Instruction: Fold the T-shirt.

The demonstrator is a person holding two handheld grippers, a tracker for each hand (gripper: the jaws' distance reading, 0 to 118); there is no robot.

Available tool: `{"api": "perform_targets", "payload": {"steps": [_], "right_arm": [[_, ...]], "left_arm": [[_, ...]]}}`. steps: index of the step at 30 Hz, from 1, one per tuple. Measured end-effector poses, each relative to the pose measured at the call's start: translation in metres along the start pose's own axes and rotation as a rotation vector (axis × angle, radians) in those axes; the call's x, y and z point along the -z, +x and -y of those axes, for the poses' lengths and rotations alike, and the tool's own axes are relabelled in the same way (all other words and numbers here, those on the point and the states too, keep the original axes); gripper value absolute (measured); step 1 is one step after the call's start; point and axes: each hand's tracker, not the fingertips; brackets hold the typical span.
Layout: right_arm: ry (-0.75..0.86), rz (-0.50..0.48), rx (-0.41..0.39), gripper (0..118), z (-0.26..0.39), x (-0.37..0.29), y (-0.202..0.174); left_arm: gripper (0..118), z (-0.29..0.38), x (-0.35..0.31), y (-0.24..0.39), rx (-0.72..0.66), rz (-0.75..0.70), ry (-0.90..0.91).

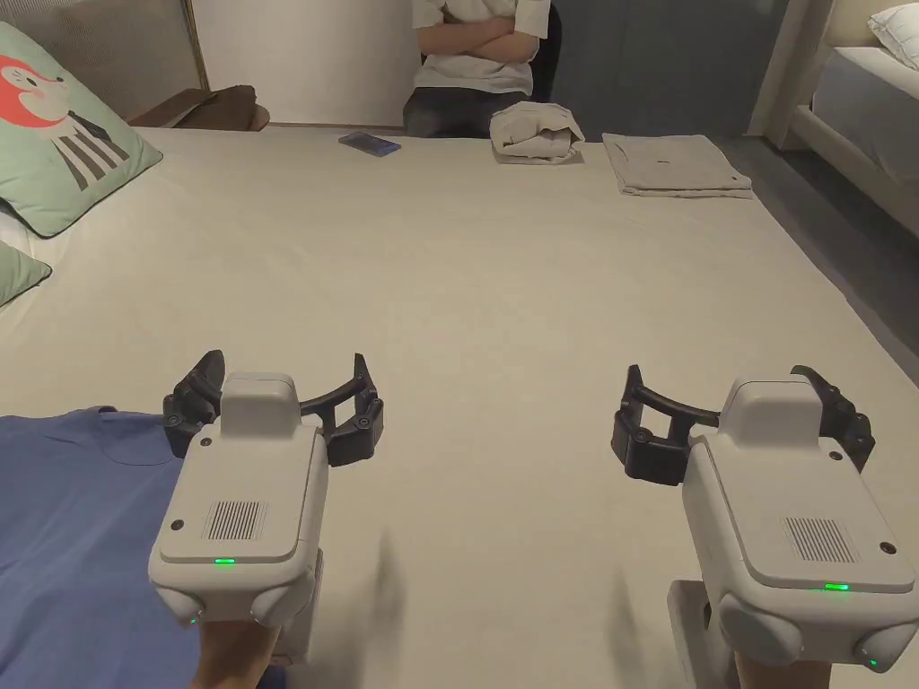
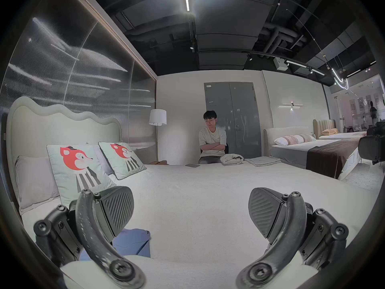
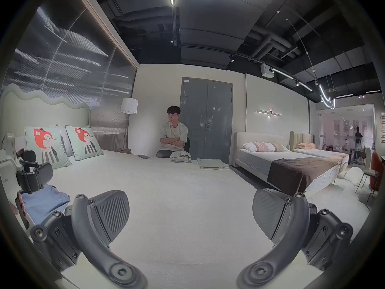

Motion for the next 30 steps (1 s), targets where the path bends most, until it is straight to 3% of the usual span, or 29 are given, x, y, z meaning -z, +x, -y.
{"api": "perform_targets", "payload": {"steps": [30], "right_arm": [[0.014,-0.005,-0.003,117,-0.0035,-0.0029,0.0012]], "left_arm": [[110,-0.0029,-0.0041,0.0014,0.017,0.003,0.019]]}}
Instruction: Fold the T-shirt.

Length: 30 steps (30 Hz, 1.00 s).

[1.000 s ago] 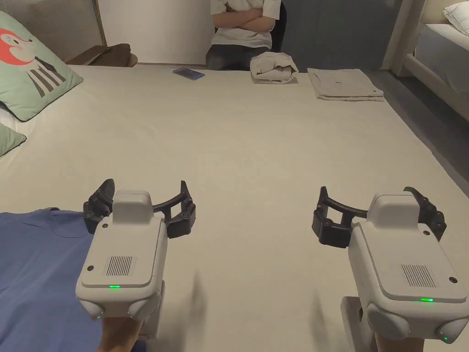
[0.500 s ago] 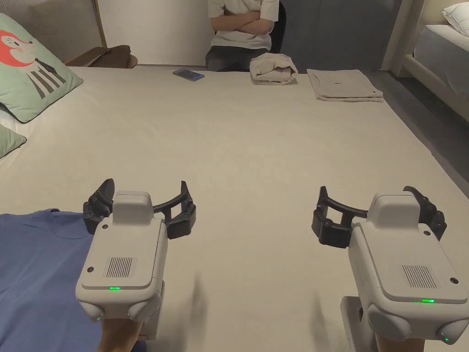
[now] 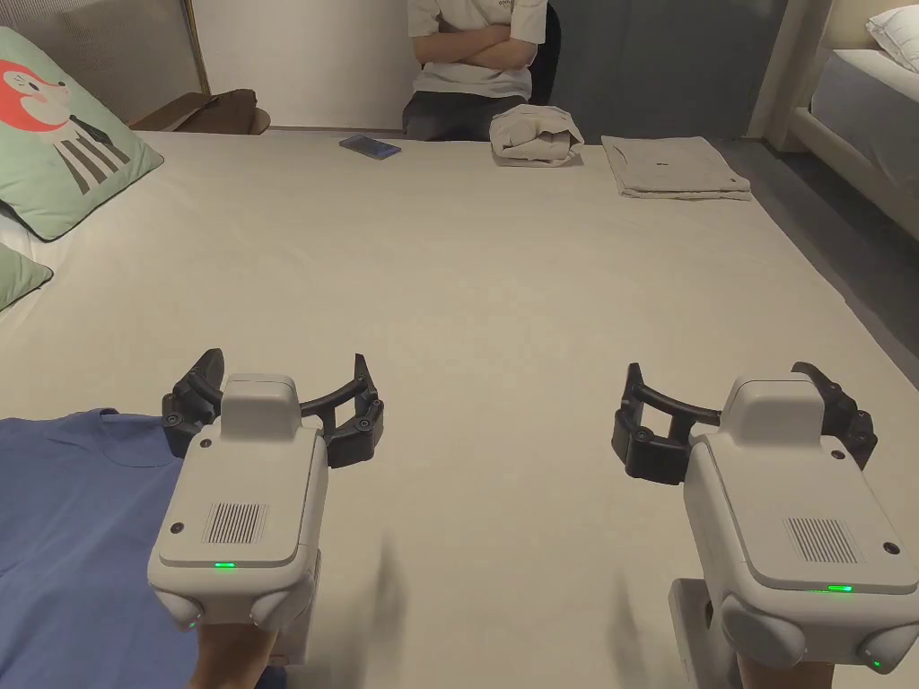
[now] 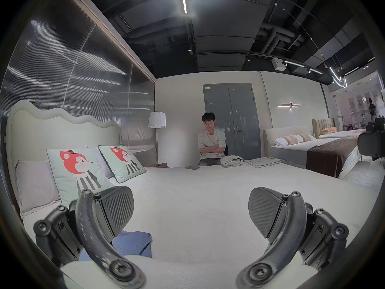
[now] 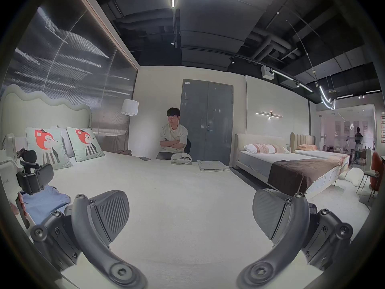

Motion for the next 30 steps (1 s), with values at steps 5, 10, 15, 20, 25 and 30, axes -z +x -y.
{"api": "perform_targets", "payload": {"steps": [5,10,15,20,25,30], "right_arm": [[0.002,0.000,-0.001,117,0.0001,-0.0009,0.0002],[0.001,0.000,0.000,117,-0.0004,-0.0015,-0.0001],[0.006,-0.003,-0.002,117,-0.0006,-0.0016,0.0002],[0.007,-0.002,-0.004,117,-0.0018,-0.0021,0.0004],[0.007,-0.001,-0.007,117,-0.0019,-0.0027,0.0009],[0.008,0.000,-0.006,117,-0.0018,-0.0029,0.0016]], "left_arm": [[110,-0.0029,-0.0019,0.0012,0.007,-0.002,0.003],[110,-0.0043,-0.0023,0.0013,0.003,-0.002,0.003],[110,-0.0059,-0.0038,0.0017,0.007,-0.001,0.002],[110,-0.0048,-0.0031,0.0009,0.005,-0.006,0.004],[110,-0.0065,-0.0038,0.0009,0.002,-0.006,0.003],[110,-0.0050,-0.0027,-0.0013,-0.006,-0.008,0.005]]}}
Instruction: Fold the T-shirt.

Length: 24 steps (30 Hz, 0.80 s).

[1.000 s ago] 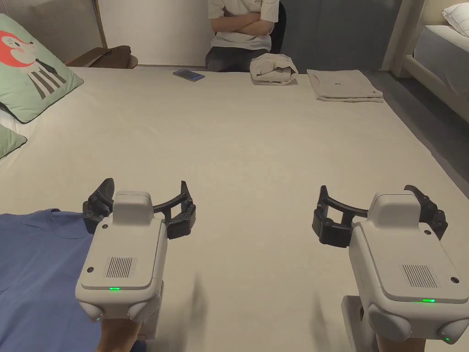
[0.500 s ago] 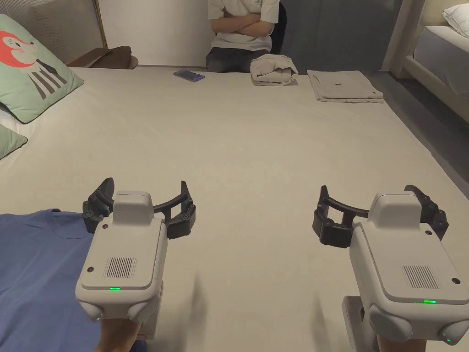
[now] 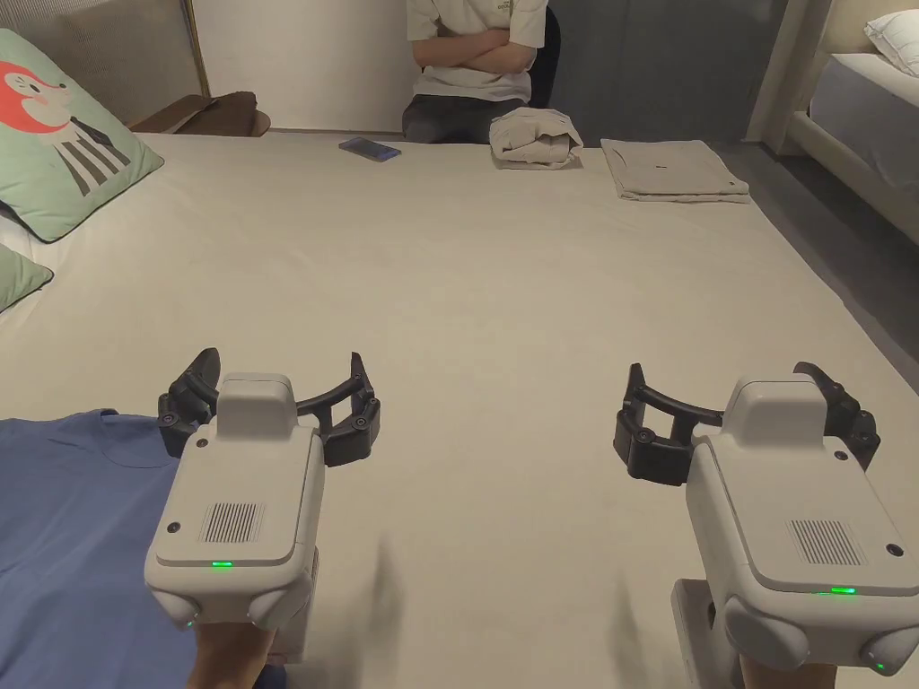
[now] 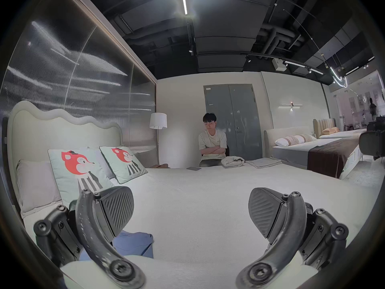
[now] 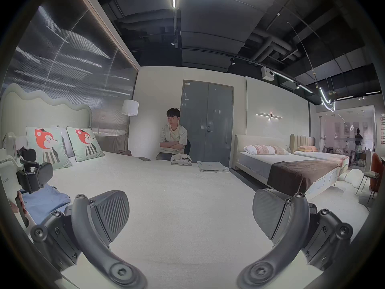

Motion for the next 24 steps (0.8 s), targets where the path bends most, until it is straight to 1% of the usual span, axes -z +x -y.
{"api": "perform_targets", "payload": {"steps": [24], "right_arm": [[-0.002,-0.001,-0.010,116,-0.0024,0.0000,-0.0023]], "left_arm": [[110,0.0006,0.0042,-0.0049,-0.003,0.001,-0.004]]}}
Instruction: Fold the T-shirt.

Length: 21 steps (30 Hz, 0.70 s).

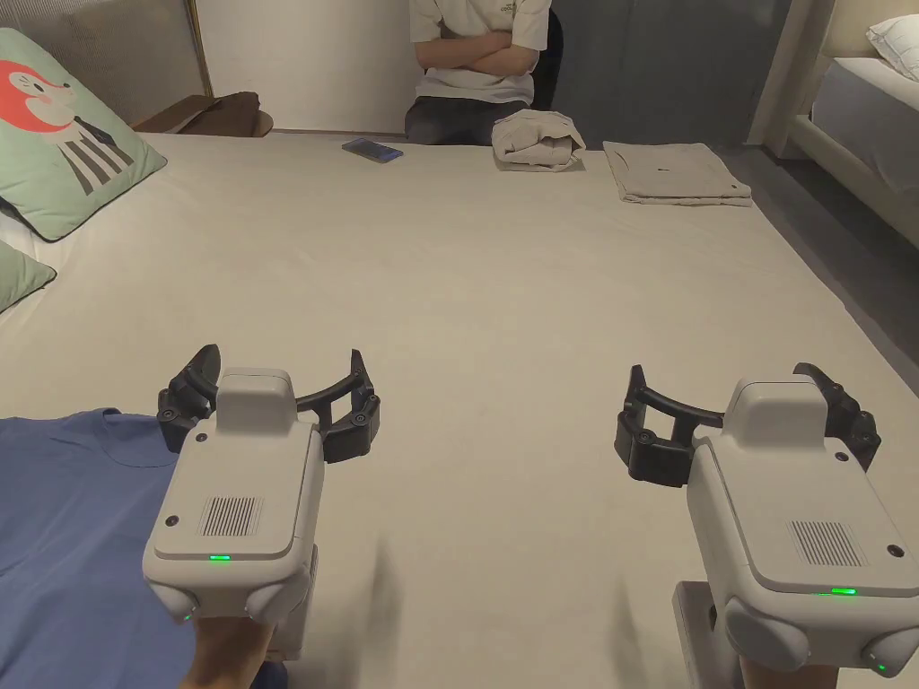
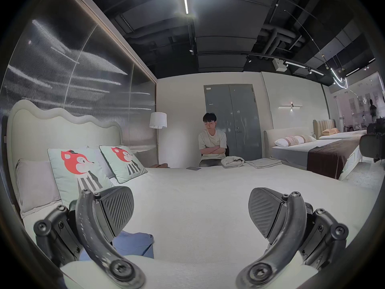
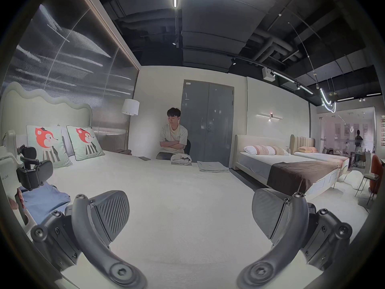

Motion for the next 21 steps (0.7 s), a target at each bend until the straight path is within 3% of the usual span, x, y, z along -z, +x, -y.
{"api": "perform_targets", "payload": {"steps": [2,4,5,6,7,8,21], "right_arm": [[0.001,0.005,-0.005,112,0.000,0.000,-0.001],[0.001,0.009,-0.014,79,-0.001,-0.001,-0.002],[0.000,0.014,-0.021,57,-0.001,0.000,-0.003],[-0.004,0.024,-0.028,24,-0.001,0.001,-0.004],[-0.011,0.025,-0.029,8,-0.001,0.002,-0.003],[-0.018,0.022,-0.028,1,0.000,0.004,-0.002],[-0.033,-0.003,-0.014,0,0.000,0.006,-0.004]], "left_arm": [[109,-0.002,-0.001,0.000,-0.006,-0.003,0.003],[101,-0.005,-0.004,0.001,-0.008,-0.006,0.012],[89,-0.006,-0.005,0.002,-0.008,0.002,0.018],[58,-0.007,-0.006,0.002,-0.006,0.013,0.020],[29,-0.008,-0.006,0.003,-0.003,0.017,0.021],[3,-0.007,-0.006,0.005,0.004,0.015,0.018],[0,-0.008,-0.003,0.010,0.007,0.041,0.003]]}}
